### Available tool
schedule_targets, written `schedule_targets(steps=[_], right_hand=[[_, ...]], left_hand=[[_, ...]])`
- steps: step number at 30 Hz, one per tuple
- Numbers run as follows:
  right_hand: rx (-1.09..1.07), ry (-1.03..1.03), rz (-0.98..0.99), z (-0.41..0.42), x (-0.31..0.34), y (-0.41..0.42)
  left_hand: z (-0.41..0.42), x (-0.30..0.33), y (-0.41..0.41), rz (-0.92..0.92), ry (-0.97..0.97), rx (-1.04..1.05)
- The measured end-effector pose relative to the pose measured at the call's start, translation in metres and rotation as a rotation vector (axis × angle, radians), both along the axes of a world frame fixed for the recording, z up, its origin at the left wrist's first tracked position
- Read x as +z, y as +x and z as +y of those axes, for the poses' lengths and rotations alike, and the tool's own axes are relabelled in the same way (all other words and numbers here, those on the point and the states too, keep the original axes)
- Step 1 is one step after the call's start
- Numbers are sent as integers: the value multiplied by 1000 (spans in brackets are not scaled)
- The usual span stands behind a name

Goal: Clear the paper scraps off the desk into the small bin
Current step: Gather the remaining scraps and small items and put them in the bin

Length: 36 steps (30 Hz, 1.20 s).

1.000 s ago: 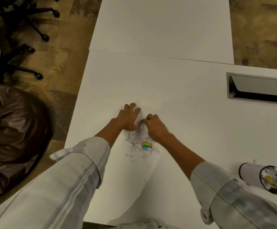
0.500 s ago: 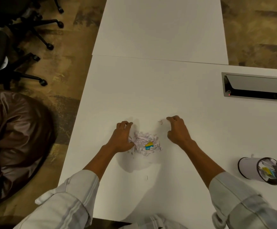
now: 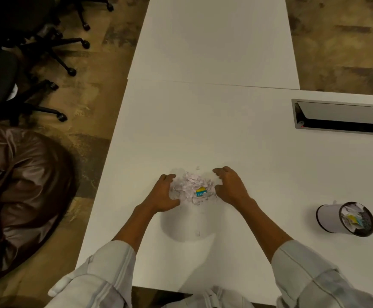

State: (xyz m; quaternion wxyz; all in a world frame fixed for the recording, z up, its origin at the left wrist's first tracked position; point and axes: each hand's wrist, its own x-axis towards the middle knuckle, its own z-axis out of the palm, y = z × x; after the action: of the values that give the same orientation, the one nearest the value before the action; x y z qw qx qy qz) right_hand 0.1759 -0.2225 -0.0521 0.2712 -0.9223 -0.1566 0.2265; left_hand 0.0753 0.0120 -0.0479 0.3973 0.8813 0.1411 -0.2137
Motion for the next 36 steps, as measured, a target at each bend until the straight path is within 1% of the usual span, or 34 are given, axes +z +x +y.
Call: schedule_targets(steps=[2,3,6,7,9,11,14,17,20,22,25,28,32,34,36], right_hand=[[-164,59,-28,-21,7,-15],[-185,40,-10,-29,9,-25],[-95,-128,165,-37,3,-71],[-65,-154,221,-35,-1,-89],[-63,-126,290,-24,-7,-123],[-96,-82,310,-8,-10,-142],[-230,-19,279,15,-15,-139],[-351,104,255,30,-16,-116],[-378,225,195,39,-11,-91],[-372,243,130,36,-7,-79],[-280,151,-6,20,-2,-66],[-79,9,-117,6,-2,-53],[213,-108,-36,11,-5,-39],[291,-145,10,18,-10,-36],[323,-163,18,24,-15,-37]], left_hand=[[9,-1,-12,7,35,36],[12,-2,-17,22,52,42],[12,-1,-22,78,77,77],[10,0,-22,102,83,89],[3,1,-24,147,90,115],[-4,1,-28,172,87,157],[-14,-4,-34,170,69,210],[-19,-6,-33,132,59,212],[-21,-3,-28,62,104,157],[-19,1,-20,45,151,117],[-14,5,-5,45,294,-2],[-13,8,9,66,394,-160],[-21,6,21,82,364,-333],[-27,3,23,86,344,-372],[-34,2,21,90,363,-380]])
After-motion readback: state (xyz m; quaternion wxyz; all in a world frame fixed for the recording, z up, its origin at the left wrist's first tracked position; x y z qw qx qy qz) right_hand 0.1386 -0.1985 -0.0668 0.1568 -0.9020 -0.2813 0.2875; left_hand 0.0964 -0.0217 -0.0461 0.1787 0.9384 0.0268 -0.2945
